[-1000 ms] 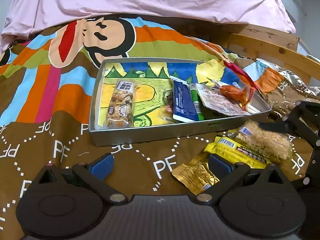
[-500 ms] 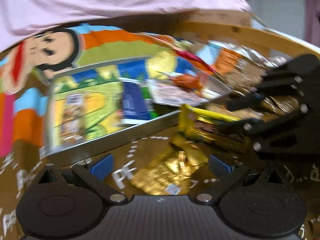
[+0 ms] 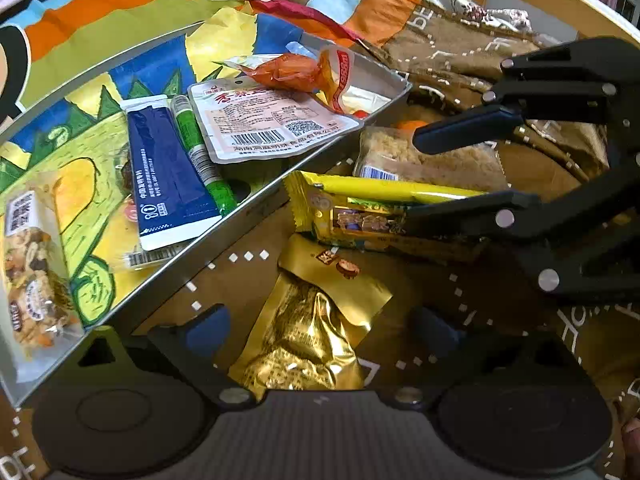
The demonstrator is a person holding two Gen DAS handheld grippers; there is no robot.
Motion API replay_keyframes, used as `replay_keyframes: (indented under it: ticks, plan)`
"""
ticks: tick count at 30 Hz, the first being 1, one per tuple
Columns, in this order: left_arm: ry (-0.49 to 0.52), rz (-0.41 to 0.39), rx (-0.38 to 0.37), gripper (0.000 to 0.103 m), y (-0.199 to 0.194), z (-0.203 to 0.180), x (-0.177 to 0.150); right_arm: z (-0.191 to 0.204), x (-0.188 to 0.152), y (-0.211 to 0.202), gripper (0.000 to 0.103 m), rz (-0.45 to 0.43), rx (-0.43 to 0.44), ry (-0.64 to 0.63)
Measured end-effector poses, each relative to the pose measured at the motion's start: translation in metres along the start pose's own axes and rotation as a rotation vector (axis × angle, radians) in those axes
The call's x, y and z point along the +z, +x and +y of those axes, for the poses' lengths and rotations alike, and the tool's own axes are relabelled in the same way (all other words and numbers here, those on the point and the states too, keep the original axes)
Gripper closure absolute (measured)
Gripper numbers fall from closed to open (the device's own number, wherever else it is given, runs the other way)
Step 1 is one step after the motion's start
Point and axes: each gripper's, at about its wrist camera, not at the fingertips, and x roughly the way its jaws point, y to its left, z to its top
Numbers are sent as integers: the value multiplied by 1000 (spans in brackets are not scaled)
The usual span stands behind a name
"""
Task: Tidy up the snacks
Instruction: 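Close the left tool on the gold foil packet while the right tool grips the yellow bar, then carry the gold packet with the left tool into the tray while the right tool carries the yellow bar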
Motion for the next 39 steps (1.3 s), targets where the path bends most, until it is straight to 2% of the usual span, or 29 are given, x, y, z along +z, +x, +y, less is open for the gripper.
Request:
replay_keyframes:
  ticks: [4, 10, 15, 18, 24, 27, 30, 39]
  plan:
    - [-100, 9, 36, 31, -9, 6, -4, 2, -1, 0, 60, -3, 5, -2]
    - [-181, 58, 119, 45, -19, 0, -5, 2, -2, -1, 67, -16, 17, 5]
    - [-412, 62, 159, 50, -37, 6, -22, 17, -6, 0, 77, -33, 24, -70]
    - [-474, 22, 220, 53, -51, 0, -40, 29, -8, 3, 81, -24, 24, -132]
    - [-542, -65, 312, 55, -77, -24, -69, 48, -14, 8, 81, -12, -3, -208]
    - [-580, -107, 346, 55, -86, -32, -81, 50, -13, 5, 86, -18, -39, -200]
    - [-612, -147, 423, 56, -93, -38, -90, 52, -12, 0, 91, -27, -76, -187]
    - [-609, -251, 453, 57, -103, -44, -87, 60, -10, -38, 92, -157, -41, -153]
